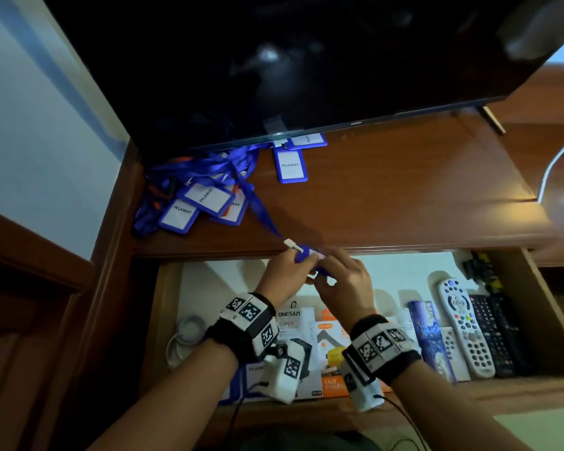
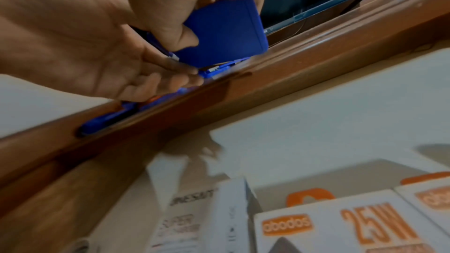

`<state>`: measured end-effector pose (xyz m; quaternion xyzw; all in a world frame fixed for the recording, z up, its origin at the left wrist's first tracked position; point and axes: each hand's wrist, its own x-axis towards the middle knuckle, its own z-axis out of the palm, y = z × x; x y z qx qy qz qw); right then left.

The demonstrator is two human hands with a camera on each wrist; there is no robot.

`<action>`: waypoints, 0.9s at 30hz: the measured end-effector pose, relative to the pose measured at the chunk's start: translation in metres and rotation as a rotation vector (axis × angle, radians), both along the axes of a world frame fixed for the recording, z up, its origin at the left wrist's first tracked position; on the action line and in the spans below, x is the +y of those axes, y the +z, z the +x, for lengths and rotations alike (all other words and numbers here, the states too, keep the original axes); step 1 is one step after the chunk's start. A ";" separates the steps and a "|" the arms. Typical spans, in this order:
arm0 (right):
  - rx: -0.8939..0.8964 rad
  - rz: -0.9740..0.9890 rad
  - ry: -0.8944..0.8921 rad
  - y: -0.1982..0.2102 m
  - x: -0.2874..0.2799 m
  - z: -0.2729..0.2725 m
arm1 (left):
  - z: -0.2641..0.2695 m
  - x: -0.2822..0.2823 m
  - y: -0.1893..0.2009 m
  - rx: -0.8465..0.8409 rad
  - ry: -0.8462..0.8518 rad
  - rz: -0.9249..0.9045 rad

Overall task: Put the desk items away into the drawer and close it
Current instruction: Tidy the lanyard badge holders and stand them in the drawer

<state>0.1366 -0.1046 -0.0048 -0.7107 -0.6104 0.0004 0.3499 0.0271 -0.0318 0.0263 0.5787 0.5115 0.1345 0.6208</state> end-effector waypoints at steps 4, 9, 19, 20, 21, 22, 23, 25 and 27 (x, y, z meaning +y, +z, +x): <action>0.100 -0.016 0.115 0.014 -0.010 0.010 | 0.012 -0.009 0.016 -0.080 0.102 -0.101; 0.625 -0.142 0.128 0.044 -0.024 0.036 | 0.012 -0.010 0.034 0.110 -0.089 0.088; 0.979 -0.266 0.414 0.068 -0.011 0.063 | 0.014 -0.030 0.089 0.462 -0.690 0.356; 1.015 -0.329 0.459 0.068 -0.008 0.063 | 0.012 -0.032 0.092 0.451 -0.701 0.349; 1.055 -0.389 0.488 0.068 -0.006 0.060 | 0.009 -0.034 0.095 0.411 -0.685 0.307; 1.083 -0.440 0.487 0.069 -0.004 0.057 | 0.006 -0.037 0.098 0.362 -0.656 0.265; 1.085 -0.472 0.465 0.068 -0.003 0.054 | 0.001 -0.040 0.102 0.331 -0.617 0.225; 1.067 -0.483 0.418 0.066 -0.001 0.051 | -0.010 -0.044 0.106 0.275 -0.524 0.166; 1.047 -0.458 0.392 0.065 -0.002 0.051 | -0.023 -0.047 0.107 0.191 -0.415 0.131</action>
